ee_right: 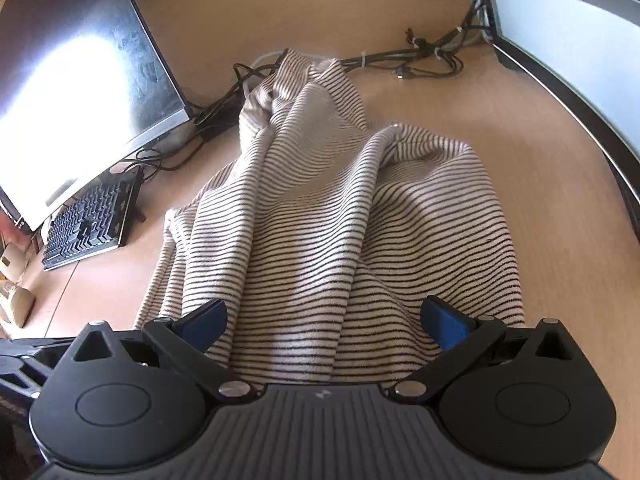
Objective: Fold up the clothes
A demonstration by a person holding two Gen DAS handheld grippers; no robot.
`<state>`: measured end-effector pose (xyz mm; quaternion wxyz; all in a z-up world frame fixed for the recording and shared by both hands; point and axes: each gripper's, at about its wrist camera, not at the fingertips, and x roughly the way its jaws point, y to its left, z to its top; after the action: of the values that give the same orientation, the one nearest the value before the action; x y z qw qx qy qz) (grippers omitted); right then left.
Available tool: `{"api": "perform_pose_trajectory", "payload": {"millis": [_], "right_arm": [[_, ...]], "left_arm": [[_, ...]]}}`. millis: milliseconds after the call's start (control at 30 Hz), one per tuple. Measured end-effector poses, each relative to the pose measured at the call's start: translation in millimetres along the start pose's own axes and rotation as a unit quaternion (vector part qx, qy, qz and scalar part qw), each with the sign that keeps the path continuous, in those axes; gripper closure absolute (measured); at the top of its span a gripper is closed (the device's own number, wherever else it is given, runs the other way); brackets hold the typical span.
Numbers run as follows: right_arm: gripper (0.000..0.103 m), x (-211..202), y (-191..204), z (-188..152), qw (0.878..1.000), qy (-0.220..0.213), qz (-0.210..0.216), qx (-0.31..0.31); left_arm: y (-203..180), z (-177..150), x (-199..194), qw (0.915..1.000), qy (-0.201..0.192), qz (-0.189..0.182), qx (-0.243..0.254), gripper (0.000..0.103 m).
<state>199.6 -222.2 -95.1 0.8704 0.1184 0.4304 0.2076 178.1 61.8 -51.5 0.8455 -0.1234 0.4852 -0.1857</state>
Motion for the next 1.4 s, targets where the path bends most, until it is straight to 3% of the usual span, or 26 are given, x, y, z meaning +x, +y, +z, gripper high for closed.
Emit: {"api": "perform_pose_trajectory", "payload": {"millis": [233, 267, 300, 333, 433, 467, 567, 733, 900, 1100, 1233, 1400], "right_arm": [[0.000, -1, 0, 1, 1.000, 0.001, 0.002, 0.009], [0.000, -1, 0, 0, 1.000, 0.000, 0.001, 0.010], [0.000, -2, 0, -1, 1.000, -0.002, -0.002, 0.013], [0.000, -3, 0, 0, 1.000, -0.003, -0.003, 0.017], [0.000, -10, -6, 3, 0.998, -0.011, 0.000, 0.054], [0.000, -14, -10, 5, 0.997, -0.023, -0.003, 0.071], [0.001, -22, -16, 14, 0.995, -0.053, -0.025, 0.081], [0.006, -8, -15, 17, 0.997, -0.035, -0.030, 0.056], [0.005, 0, -7, 12, 0.999, -0.025, -0.032, 0.016], [0.005, -2, -6, 9, 0.999, -0.021, -0.026, -0.005], [0.003, -3, -2, 7, 0.999, -0.021, -0.032, -0.020], [0.000, 1, 7, 5, 0.998, -0.020, -0.048, -0.044]], "left_arm": [[-3, 8, 6, 0.9995, -0.017, 0.025, 0.006, 0.002], [-4, 9, 6, 0.9993, -0.020, 0.031, 0.009, 0.009], [-4, 11, 7, 0.9990, -0.023, 0.037, 0.012, 0.029], [-5, 12, 7, 0.9986, -0.027, 0.044, 0.014, 0.060], [-7, 15, 9, 0.9972, -0.037, 0.062, 0.022, 0.083], [-8, 17, 9, 0.9966, -0.040, 0.068, 0.024, 0.087], [-8, 21, 8, 0.9955, -0.050, 0.076, 0.026, 0.089], [-6, 33, 2, 0.9949, -0.068, 0.072, 0.018, 0.092], [2, 65, -20, 0.9872, -0.132, 0.089, -0.013, 0.092], [46, 111, -62, 0.9530, -0.238, 0.169, -0.081, 0.092], [83, 130, -76, 0.9253, -0.270, 0.248, -0.098, 0.093], [116, 125, -94, 0.9154, -0.261, 0.270, -0.145, 0.089]]}}
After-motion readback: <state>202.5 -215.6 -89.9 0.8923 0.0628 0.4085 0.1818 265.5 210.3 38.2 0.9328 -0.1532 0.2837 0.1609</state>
